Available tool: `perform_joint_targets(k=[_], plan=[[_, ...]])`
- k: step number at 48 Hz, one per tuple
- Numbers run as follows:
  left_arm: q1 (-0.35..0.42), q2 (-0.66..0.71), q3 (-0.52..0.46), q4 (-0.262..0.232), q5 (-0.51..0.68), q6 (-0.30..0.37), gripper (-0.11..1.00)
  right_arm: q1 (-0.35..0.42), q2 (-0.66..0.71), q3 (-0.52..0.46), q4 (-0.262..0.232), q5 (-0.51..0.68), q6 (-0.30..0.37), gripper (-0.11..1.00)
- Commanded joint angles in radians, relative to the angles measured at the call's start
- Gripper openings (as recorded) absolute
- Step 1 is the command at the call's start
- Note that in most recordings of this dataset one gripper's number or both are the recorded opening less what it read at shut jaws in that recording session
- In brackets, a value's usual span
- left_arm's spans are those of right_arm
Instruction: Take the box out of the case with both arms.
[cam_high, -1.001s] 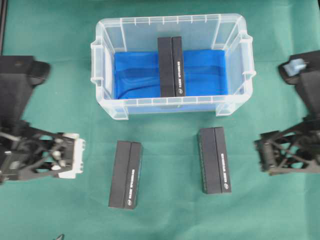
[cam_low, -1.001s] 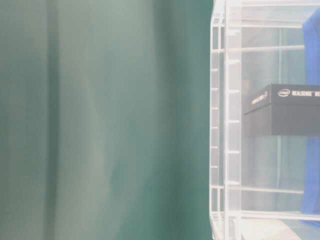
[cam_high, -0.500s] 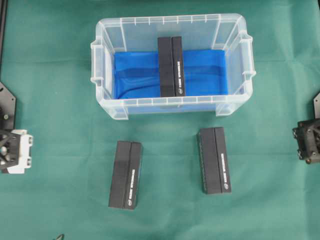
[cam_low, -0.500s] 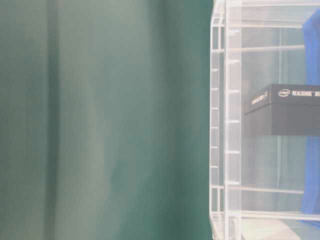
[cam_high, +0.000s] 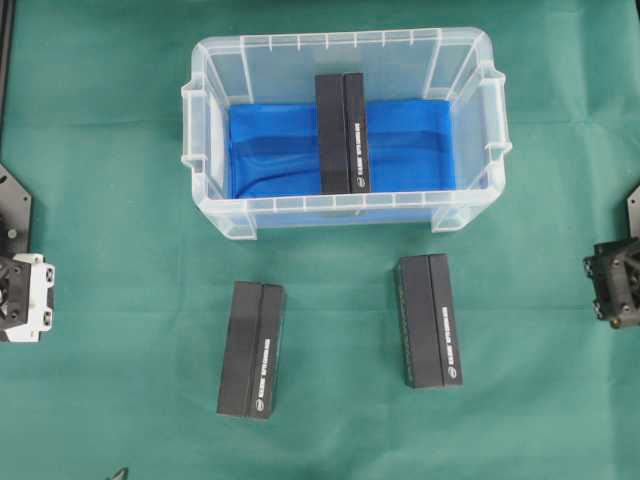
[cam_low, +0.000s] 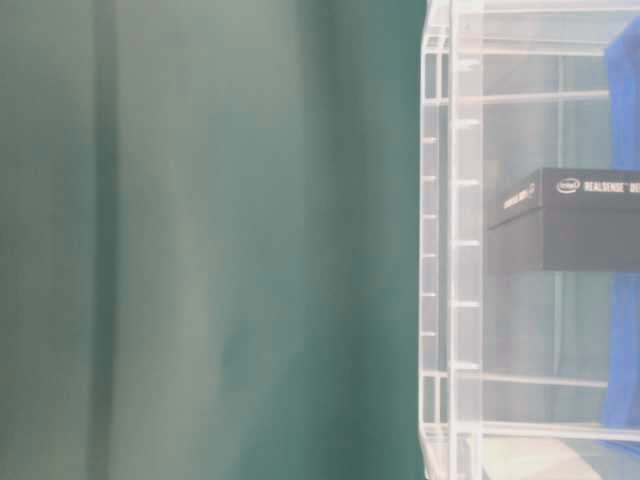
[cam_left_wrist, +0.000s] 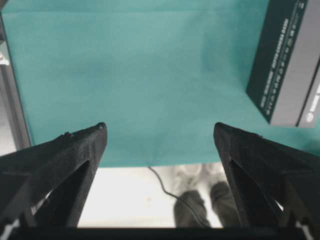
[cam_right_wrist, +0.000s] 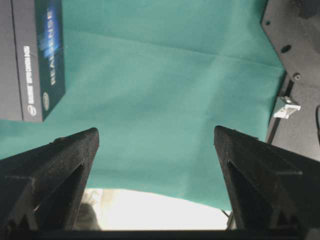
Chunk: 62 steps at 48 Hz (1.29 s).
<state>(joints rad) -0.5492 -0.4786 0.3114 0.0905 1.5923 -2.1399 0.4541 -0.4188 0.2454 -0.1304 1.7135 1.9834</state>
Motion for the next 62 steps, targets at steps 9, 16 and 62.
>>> perform_joint_targets(k=[9,16,62], plan=[[0.055,-0.021,-0.006,0.003,0.012,0.018,0.91,-0.034,-0.028,0.006,-0.032,0.005,-0.017,0.91],[0.103,-0.026,-0.005,0.003,0.018,0.072,0.91,-0.086,-0.055,0.032,-0.038,0.005,-0.077,0.91],[0.425,-0.051,0.002,0.003,0.031,0.407,0.90,-0.552,-0.100,0.069,-0.038,-0.034,-0.575,0.91]])
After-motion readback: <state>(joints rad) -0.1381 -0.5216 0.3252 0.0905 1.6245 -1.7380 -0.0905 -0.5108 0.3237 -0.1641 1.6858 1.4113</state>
